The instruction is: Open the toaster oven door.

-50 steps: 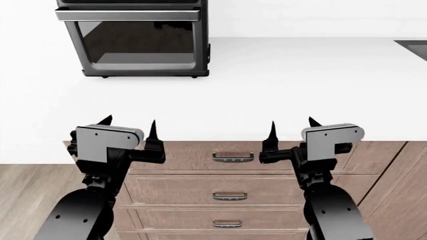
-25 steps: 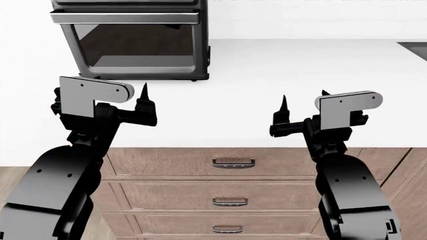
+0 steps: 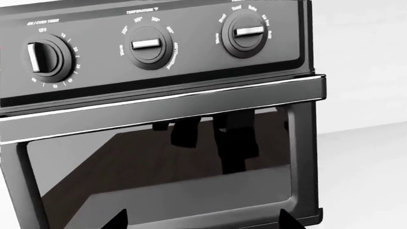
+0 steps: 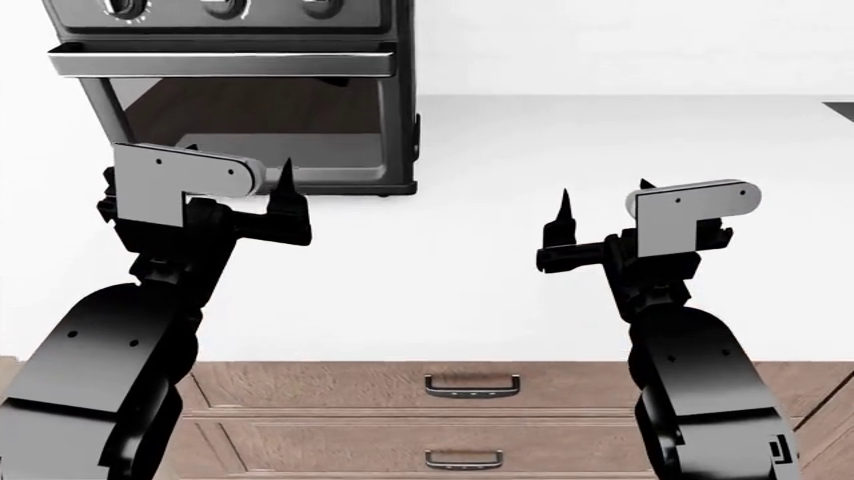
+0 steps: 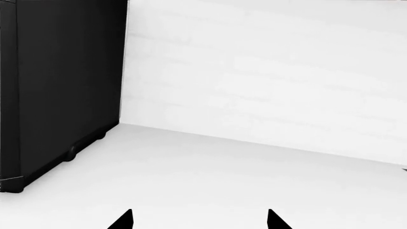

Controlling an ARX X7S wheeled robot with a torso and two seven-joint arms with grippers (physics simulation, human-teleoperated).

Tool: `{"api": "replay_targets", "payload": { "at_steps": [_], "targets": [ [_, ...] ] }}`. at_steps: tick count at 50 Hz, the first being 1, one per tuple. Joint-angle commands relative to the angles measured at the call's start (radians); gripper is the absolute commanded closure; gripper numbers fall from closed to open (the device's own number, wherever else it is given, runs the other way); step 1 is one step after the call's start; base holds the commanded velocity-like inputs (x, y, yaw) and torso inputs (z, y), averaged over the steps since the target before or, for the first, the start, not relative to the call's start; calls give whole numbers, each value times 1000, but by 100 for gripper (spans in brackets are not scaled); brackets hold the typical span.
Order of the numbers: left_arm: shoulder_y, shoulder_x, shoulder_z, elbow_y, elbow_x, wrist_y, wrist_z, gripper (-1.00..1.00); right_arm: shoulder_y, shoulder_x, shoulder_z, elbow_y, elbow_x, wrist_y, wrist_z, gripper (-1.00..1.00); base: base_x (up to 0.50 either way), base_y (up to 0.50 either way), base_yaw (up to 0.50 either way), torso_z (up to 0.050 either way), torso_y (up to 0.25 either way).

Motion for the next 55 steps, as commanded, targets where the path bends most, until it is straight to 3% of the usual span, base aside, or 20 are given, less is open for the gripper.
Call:
{"api": "replay_targets", "payload": {
  "at_steps": [1, 15, 20, 29, 38, 43, 55],
  "targets": [
    [5, -6, 2, 4, -3, 2, -3, -100, -4, 2, -3, -5, 7, 0, 2, -100, 336, 0, 0, 0, 0],
    [12, -20, 16, 4, 2, 15, 0, -100, -9, 4, -8, -1, 11, -10, 6, -100, 268, 0, 0, 0, 0],
    [3, -131, 135, 32, 102, 55, 37, -100, -8, 7, -10, -2, 13, -12, 5, -100, 0, 0, 0, 0, 0],
    [-107, -409, 362, 134, 276, 25, 196, -100, -13, 3, -12, 10, 20, -30, 5, -100, 0, 0, 0, 0, 0],
    [-242, -583, 556, 108, 414, 141, 380, -100, -18, 3, -15, 0, 26, -28, 8, -100, 0, 0, 0, 0, 0],
    [-329, -600, 645, 45, 483, 227, 463, -100, -18, 3, -16, -3, 30, -28, 9, -100, 0, 0, 0, 0, 0],
    [-486, -547, 748, -155, 562, 356, 560, -100, -23, 8, -10, 6, 39, -40, 11, -100, 0, 0, 0, 0, 0]
  ]
}}
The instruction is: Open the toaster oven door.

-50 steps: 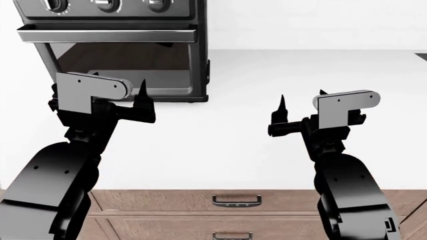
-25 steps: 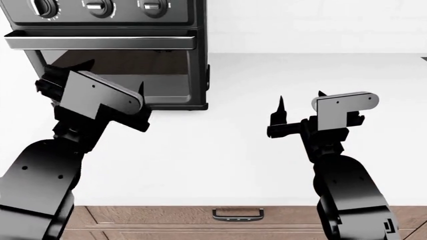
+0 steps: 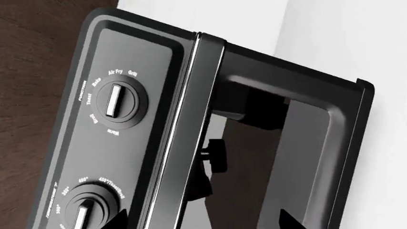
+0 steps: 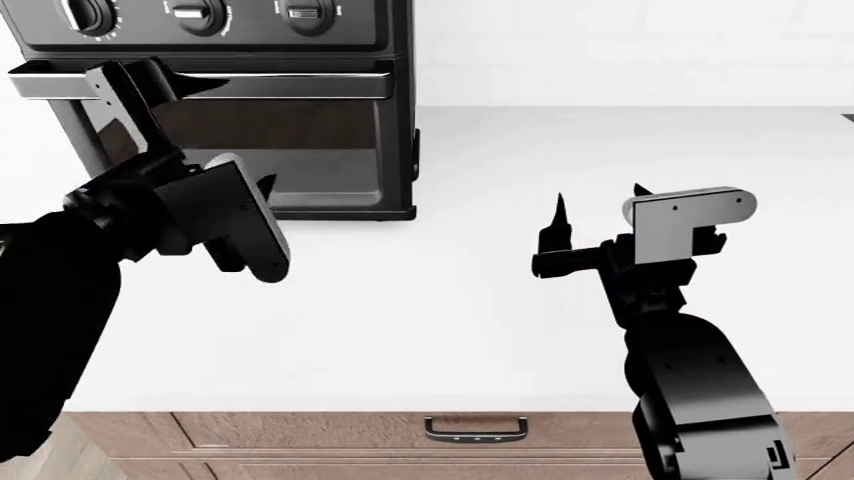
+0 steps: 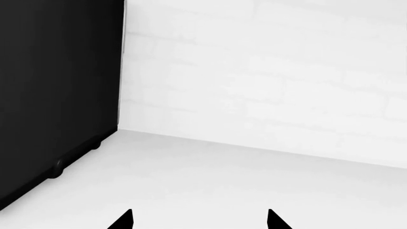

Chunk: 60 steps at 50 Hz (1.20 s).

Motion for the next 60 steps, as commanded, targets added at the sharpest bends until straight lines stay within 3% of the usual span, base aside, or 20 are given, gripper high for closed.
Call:
{"api": "replay_targets", "payload": {
  "at_steps": [1, 15, 37, 55, 56, 60],
  "targets": [
    [-151, -2, 128, -149, 100, 113, 117, -100, -5, 3, 2, 4, 9, -7, 2, -100, 0, 0, 0, 0, 0],
    [-328, 100, 260, -347, 281, 103, 197, -100, -19, 7, 7, -19, 20, -3, 10, -100, 0, 0, 0, 0, 0],
    [-385, 213, 294, -571, 269, 226, 129, -100, -14, 19, 2, -26, 23, 6, 20, -100, 0, 0, 0, 0, 0],
    [-391, 256, 304, -666, 260, 276, 86, -100, -17, 27, 1, -29, 26, 8, 30, -100, 10, -1, -6, 0, 0],
    [-391, 254, 303, -666, 259, 282, 82, 100, -17, 27, 1, -28, 26, 7, 30, -100, 19, -4, -16, 0, 0],
    [-387, 244, 304, -654, 257, 298, 79, 100, -16, 28, -2, -29, 27, 8, 31, -100, 11, -2, -12, 0, 0]
  ]
}}
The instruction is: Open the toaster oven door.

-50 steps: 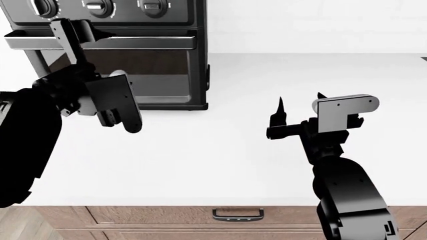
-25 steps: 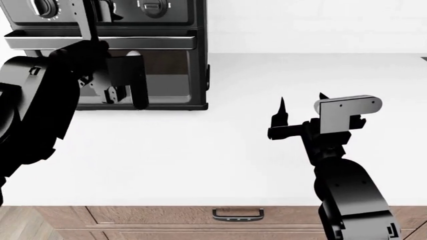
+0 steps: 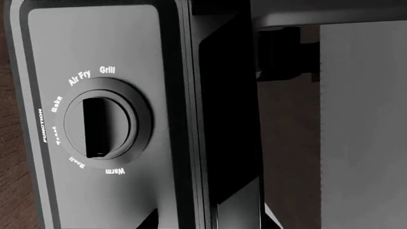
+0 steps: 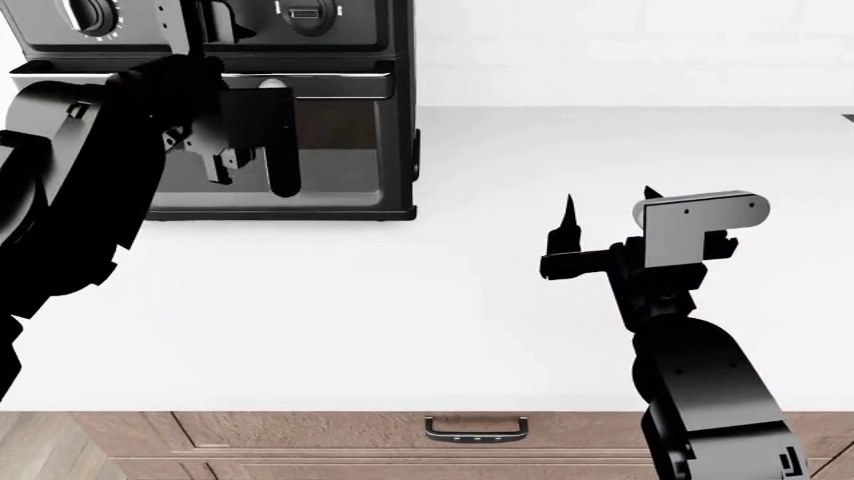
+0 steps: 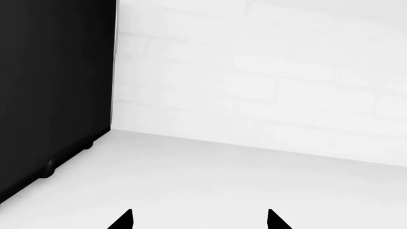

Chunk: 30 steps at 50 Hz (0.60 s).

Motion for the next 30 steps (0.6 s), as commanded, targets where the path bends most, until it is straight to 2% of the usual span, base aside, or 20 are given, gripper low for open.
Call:
{"api": "replay_targets", "payload": {
  "at_steps": [1, 13, 30],
  "targets": [
    [25, 36, 27, -65, -6, 32, -58, 100, 0, 2, -4, -7, 1, 4, 5, -100, 16, -3, -12, 0, 0],
    [43, 17, 25, -14, -5, 52, -73, 100, -5, 5, -4, -2, 7, -2, 9, -100, 11, -2, -11, 0, 0],
    [110, -100, 0, 230, -2, 17, -47, 100, -3, 5, -11, -3, 14, -3, 13, -100, 1, 0, -1, 0, 0]
  ]
}}
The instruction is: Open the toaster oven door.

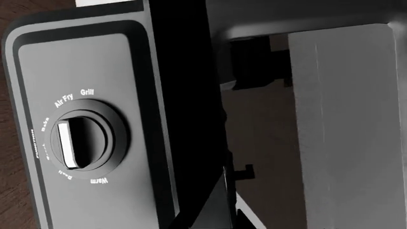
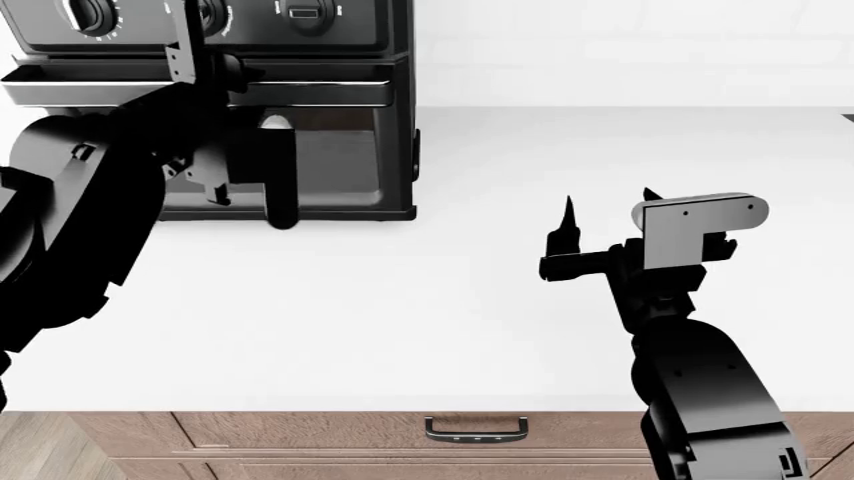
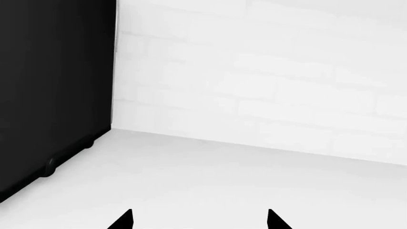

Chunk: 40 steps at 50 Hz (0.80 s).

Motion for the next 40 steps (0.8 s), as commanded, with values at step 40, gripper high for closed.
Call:
{"api": "replay_targets", "payload": {
  "at_steps": [40],
  "targets": [
    [457, -426, -117, 777, -134, -297, -98, 100, -3, 15, -11, -24, 20, -4, 10, -100, 0, 0, -1, 0, 1]
  ]
}}
